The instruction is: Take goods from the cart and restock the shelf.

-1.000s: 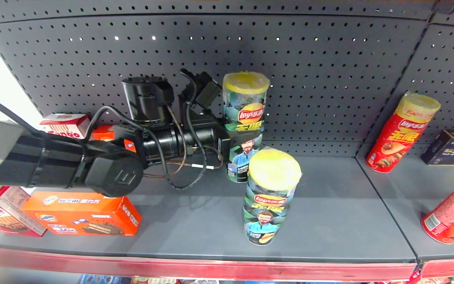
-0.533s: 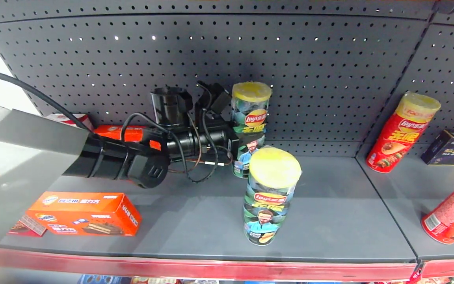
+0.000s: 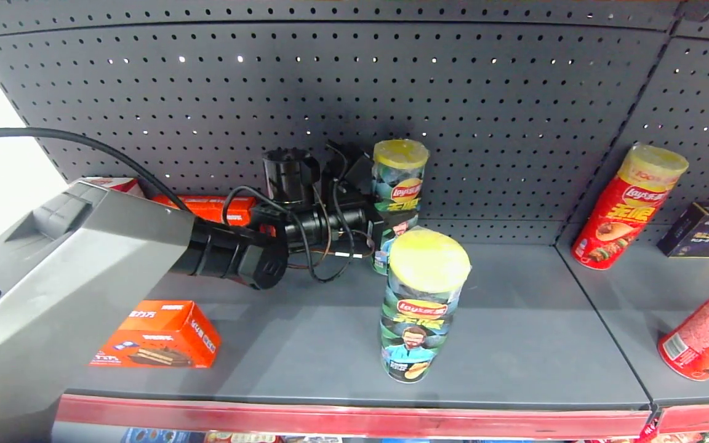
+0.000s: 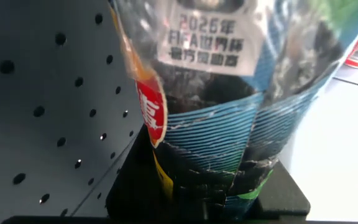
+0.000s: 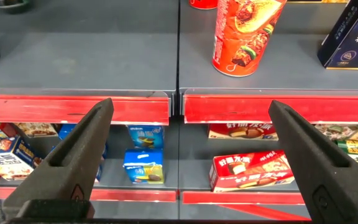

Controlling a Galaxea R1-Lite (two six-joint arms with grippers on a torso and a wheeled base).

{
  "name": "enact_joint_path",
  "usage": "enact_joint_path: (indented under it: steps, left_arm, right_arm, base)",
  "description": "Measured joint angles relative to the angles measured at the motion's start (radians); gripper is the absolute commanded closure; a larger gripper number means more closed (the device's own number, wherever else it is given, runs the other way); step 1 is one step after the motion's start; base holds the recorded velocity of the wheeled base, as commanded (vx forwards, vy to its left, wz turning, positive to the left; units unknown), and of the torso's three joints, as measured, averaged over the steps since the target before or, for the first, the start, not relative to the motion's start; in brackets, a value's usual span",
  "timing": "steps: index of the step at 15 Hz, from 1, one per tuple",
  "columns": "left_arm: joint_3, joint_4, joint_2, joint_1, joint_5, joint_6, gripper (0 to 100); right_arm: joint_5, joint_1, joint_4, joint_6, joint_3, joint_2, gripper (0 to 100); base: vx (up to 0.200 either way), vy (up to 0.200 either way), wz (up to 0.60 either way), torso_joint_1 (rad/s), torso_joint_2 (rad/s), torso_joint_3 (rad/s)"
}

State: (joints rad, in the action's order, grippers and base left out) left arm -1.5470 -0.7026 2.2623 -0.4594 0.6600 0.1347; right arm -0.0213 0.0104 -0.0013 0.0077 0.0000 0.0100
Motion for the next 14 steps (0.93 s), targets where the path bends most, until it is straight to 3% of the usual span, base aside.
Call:
enact_joint_path:
  steps: [6, 7, 14]
  left_arm:
    - [-0.041, -0.008, 0.056, 0.016, 0.000, 0.018, 100]
    - [-0.043, -0.008, 0.060, 0.017, -0.002, 0.033, 0]
    - [-0.020, 0.008, 0.033, 0.037, -0.005, 0.035, 0]
  right_arm:
    - [0.000, 0.000, 0.000, 0.000, 0.000, 0.000, 0]
    - [0.000, 0.000, 0.000, 0.000, 0.000, 0.000, 0]
    - [0.000, 0.000, 0.000, 0.000, 0.000, 0.000, 0]
  base:
    - [0.000, 0.000, 0.00, 0.000, 0.00, 0.000]
    - [0.000, 0.000, 0.00, 0.000, 0.00, 0.000]
    - [0.000, 0.000, 0.00, 0.000, 0.00, 0.000]
